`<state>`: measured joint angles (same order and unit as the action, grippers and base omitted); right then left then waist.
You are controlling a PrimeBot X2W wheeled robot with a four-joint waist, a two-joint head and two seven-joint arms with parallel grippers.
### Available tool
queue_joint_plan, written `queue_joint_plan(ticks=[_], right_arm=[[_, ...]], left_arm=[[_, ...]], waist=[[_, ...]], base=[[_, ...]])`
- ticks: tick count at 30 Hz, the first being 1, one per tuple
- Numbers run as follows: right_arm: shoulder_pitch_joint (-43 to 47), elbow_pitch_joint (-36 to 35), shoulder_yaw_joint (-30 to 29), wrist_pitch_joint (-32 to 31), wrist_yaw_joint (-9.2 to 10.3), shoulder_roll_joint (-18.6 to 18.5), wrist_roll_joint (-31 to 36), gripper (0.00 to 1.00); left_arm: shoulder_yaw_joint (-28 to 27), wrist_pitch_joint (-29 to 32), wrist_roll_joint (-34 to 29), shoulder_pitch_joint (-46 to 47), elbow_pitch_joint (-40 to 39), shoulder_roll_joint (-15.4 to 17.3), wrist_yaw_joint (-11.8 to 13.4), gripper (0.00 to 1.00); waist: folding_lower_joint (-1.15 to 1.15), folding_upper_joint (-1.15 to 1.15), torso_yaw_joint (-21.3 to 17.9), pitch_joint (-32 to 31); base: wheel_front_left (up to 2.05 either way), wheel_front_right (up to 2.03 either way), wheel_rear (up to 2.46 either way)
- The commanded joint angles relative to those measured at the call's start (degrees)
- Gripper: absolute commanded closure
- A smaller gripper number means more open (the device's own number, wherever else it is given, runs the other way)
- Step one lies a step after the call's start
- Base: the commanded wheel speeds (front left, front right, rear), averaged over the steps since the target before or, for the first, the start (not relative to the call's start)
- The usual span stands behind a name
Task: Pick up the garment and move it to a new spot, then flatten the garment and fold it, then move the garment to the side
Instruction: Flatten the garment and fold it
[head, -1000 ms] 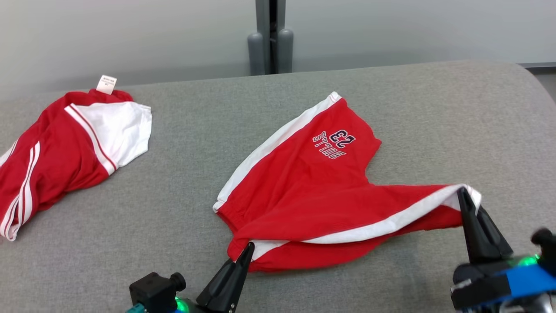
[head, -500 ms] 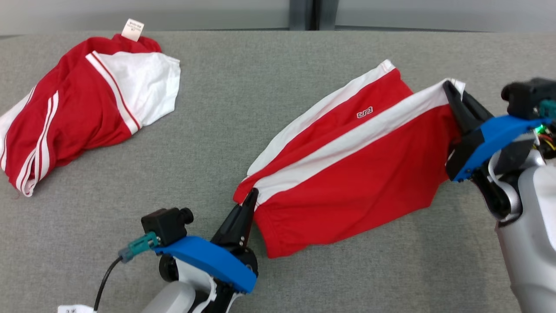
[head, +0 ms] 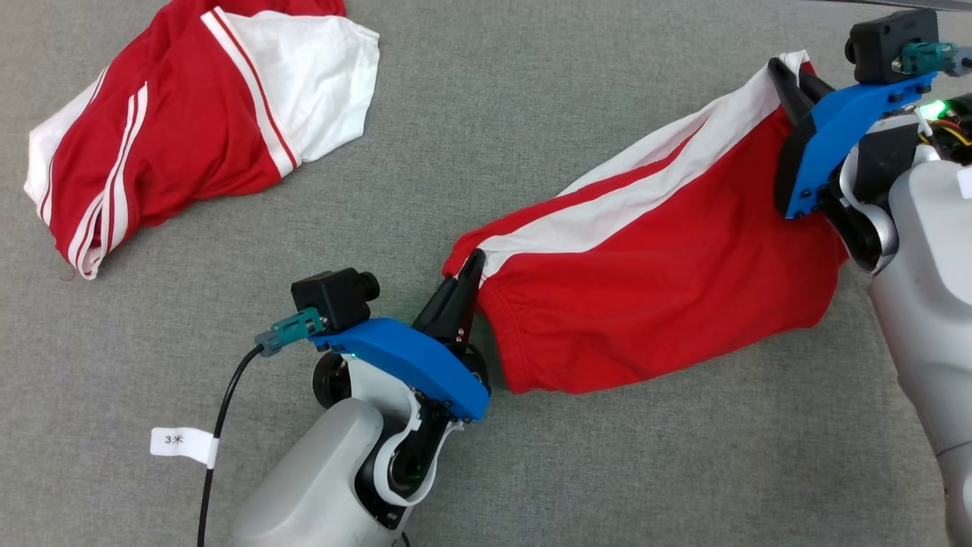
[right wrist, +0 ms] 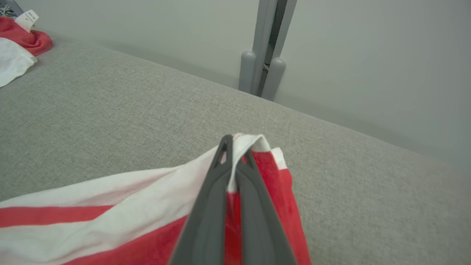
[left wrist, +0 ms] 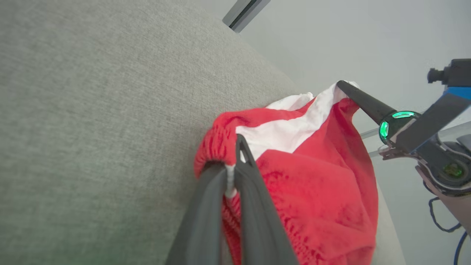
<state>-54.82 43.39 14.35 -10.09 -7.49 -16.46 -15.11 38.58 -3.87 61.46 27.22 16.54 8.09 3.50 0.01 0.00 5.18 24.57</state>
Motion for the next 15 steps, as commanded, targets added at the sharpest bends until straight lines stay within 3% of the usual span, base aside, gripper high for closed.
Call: queue_joint_plan(ticks=[1, 2, 4, 5, 6, 9, 15], right_arm=[[-1.76, 1.48, 0.58, 0.89, -0.01, -0.57, -0.12, 1.0], [-2.44, 2.66, 1.0, 1.54, -0.01, -0.62, -0.17, 0.95], [-3.59, 4.68, 1.65, 3.35, -0.01, -0.65, -0.36, 0.67], [-3.98, 5.5, 1.89, 4.52, -0.01, -0.45, -0.75, 0.23], [-4.24, 6.17, 2.51, 5.7, -0.01, -0.22, -0.93, 0.0], [-4.53, 7.88, 3.89, 6.99, 0.0, -0.3, -1.75, 0.0], [-5.61, 11.25, 8.39, 7.96, -0.01, -0.93, -5.41, 0.0]], left_arm=[[0.05, -0.14, -0.1, 0.89, 0.9, -0.28, -0.28, 1.0], [0.17, -0.18, -0.19, 1.23, 1.3, -0.37, -0.33, 1.0], [1.22, 0.11, -2.06, 1.79, 2.27, 0.23, 0.61, 1.0], [1.81, -0.07, -2.84, 2.01, 2.52, 0.52, 1.03, 0.73], [2.09, 0.05, -2.88, 1.86, 2.35, 0.25, 1.04, 0.0], [2.58, 0.54, -3.12, 1.29, 1.54, 0.39, 1.17, 0.0], [3.33, 0.71, -4.62, -1.28, -3.04, 3.76, 2.2, 0.0]], waist=[[-0.01, 0.0, 0.32, 0.23], [-0.01, 0.0, 0.36, 0.23], [-0.01, 0.0, 0.46, 0.11], [-0.01, 0.0, 0.48, 0.06], [-0.01, 0.0, 0.45, 0.0], [-0.01, 0.0, 0.39, -0.21], [-0.01, 0.0, 0.11, -1.27]], base=[[0.0, 0.0, 0.0], [0.0, 0.0, 0.0], [0.0, 0.0, 0.0], [0.0, 0.0, 0.0], [0.0, 0.0, 0.0], [0.0, 0.0, 0.0], [0.0, 0.0, 0.0]])
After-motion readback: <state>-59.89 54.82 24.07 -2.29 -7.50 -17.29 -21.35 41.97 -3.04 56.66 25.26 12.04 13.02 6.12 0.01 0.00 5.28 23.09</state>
